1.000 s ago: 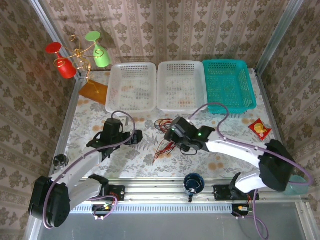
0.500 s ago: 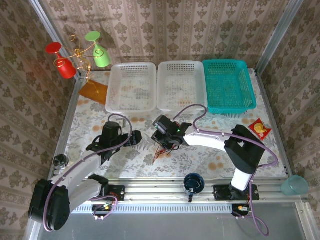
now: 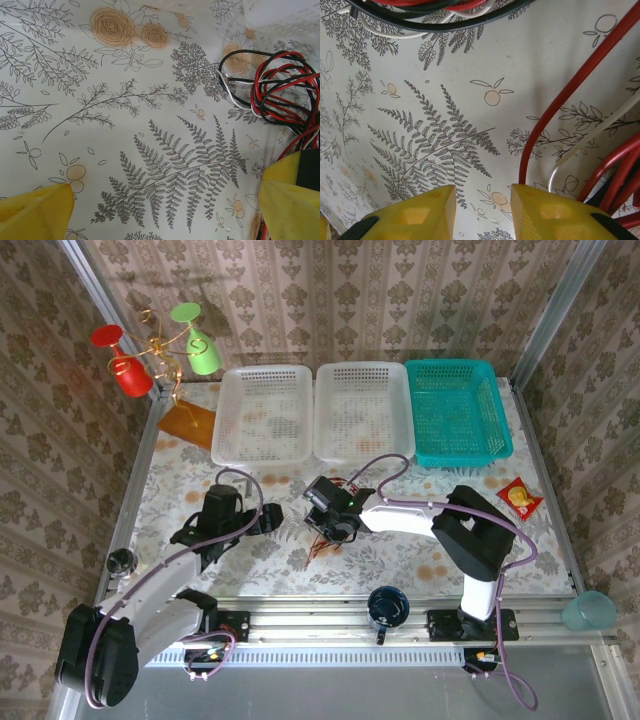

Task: Untangle the cables

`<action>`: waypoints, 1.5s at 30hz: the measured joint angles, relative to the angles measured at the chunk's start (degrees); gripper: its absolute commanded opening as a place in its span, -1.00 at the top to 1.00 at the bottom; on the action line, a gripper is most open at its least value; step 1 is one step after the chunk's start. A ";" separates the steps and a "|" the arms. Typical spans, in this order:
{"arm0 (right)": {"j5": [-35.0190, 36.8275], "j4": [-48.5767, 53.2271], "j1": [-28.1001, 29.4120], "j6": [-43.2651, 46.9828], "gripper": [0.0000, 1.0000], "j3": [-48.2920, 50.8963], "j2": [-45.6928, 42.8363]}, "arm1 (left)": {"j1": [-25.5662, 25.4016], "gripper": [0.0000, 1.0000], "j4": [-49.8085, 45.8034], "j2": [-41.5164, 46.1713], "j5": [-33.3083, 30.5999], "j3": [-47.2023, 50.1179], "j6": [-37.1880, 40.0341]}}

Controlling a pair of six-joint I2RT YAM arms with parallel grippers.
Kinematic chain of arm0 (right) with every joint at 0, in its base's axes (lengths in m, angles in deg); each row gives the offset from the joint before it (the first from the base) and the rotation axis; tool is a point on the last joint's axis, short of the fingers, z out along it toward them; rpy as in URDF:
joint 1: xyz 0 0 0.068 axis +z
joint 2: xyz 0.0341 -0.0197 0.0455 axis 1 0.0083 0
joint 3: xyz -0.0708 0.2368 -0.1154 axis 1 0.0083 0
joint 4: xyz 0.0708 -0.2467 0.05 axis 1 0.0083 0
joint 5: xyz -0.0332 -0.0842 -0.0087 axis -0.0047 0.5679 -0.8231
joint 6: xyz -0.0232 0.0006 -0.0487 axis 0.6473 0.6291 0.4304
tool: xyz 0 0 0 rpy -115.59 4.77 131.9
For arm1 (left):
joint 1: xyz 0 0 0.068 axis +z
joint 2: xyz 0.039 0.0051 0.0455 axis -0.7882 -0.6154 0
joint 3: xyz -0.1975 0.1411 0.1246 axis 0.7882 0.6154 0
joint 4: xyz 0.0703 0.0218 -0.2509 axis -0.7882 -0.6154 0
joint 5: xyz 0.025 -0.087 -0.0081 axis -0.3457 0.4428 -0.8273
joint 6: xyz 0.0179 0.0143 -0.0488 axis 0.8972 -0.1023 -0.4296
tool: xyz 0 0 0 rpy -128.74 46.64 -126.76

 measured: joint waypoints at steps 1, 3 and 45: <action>0.04 -0.04 0.00 0.02 0.16 0.11 0.00 | 0.00 -0.91 -0.09 0.00 0.00 0.00 0.00; 0.44 -0.11 0.00 0.02 0.14 0.72 -0.02 | 0.00 -0.91 -0.15 0.00 0.00 0.00 0.00; -8.59 -6.56 -11.91 13.86 1.00 -5.01 -21.92 | 0.00 -0.78 -12.44 7.63 6.58 -21.64 7.87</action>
